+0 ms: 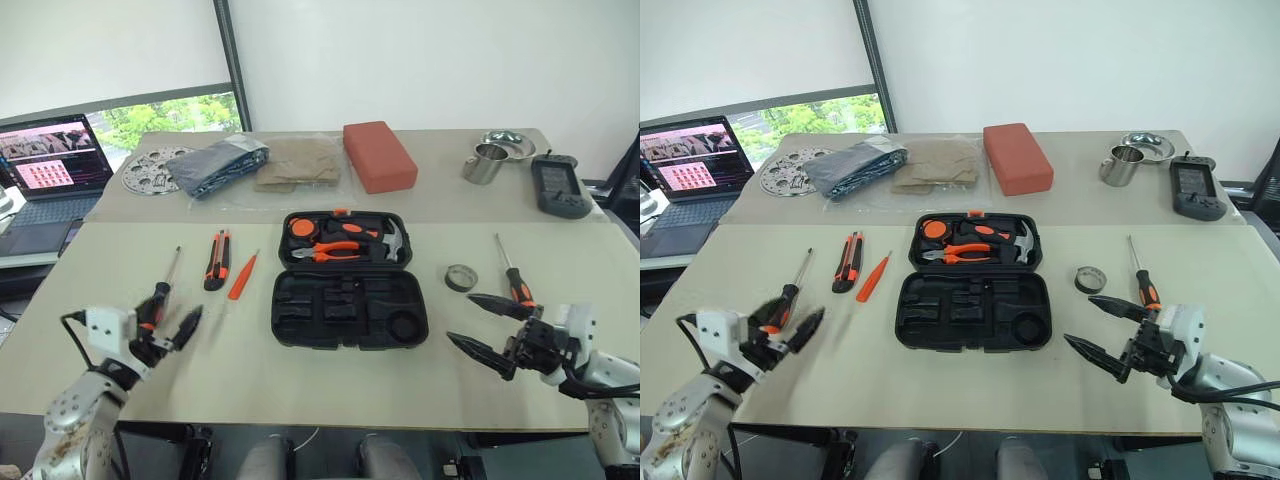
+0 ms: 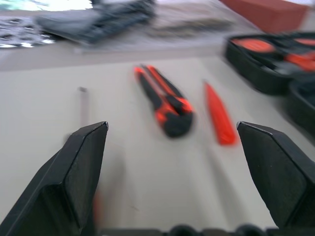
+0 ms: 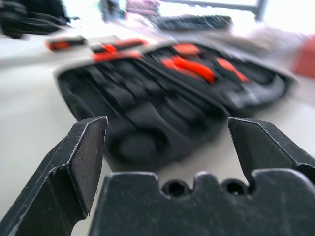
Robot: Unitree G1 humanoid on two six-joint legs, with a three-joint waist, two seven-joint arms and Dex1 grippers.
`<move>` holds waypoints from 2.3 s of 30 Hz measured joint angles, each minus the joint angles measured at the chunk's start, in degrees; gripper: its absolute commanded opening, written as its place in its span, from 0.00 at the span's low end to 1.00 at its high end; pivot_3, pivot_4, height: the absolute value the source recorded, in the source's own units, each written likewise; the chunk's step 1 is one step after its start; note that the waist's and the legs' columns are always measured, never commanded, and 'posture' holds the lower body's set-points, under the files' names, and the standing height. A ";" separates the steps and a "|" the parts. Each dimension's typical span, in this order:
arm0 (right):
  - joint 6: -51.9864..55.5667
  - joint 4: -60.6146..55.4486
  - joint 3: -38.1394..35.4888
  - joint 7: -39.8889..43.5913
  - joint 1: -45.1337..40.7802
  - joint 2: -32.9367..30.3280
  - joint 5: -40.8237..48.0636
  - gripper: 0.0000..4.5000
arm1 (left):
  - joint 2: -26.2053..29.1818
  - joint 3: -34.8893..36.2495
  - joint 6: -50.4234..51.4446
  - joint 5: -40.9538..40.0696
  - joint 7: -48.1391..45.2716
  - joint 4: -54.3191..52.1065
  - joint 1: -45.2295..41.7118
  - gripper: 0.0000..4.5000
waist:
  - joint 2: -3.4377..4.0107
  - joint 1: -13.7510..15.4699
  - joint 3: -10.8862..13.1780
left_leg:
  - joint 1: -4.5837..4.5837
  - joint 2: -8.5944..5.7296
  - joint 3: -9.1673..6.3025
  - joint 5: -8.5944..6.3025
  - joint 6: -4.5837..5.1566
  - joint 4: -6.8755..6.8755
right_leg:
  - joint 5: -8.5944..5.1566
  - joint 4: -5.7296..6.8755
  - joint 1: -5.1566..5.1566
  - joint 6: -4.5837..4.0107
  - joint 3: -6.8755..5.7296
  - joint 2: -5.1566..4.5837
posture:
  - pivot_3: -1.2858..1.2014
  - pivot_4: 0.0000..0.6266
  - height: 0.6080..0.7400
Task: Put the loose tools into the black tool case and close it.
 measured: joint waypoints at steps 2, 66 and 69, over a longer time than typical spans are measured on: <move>1.35 -3.05 1.39 -0.23 -1.74 0.00 0.30 1.00 | -0.22 0.43 1.79 0.17 3.09 1.43 -2.14 1.00 | -0.04 -0.04 -0.01 | 0.01 -0.01 -0.01 0.00 0.00 -0.01 | 0.02 0.00 0.00 0.02 -0.01 0.00 | 0.52 0.24 1.00; 5.89 -14.92 -11.85 -7.71 13.75 3.30 4.79 1.00 | -2.94 -37.29 -38.04 27.66 -55.00 74.06 -67.27 0.21 | -0.10 1.21 -0.01 | -0.67 -0.01 0.01 -0.01 -0.01 0.43 | 0.07 0.07 -0.17 -0.08 0.01 1.07 | 0.52 0.24 1.00; 5.57 -14.91 -12.25 -7.49 14.68 4.81 5.38 1.00 | -2.98 -37.30 -38.07 29.61 -53.28 75.04 -67.27 0.21 | -0.09 1.08 -0.02 | -0.64 0.01 -0.02 -0.01 -0.01 0.43 | 0.07 0.11 -0.18 -0.08 0.02 1.11 | 0.52 0.24 1.00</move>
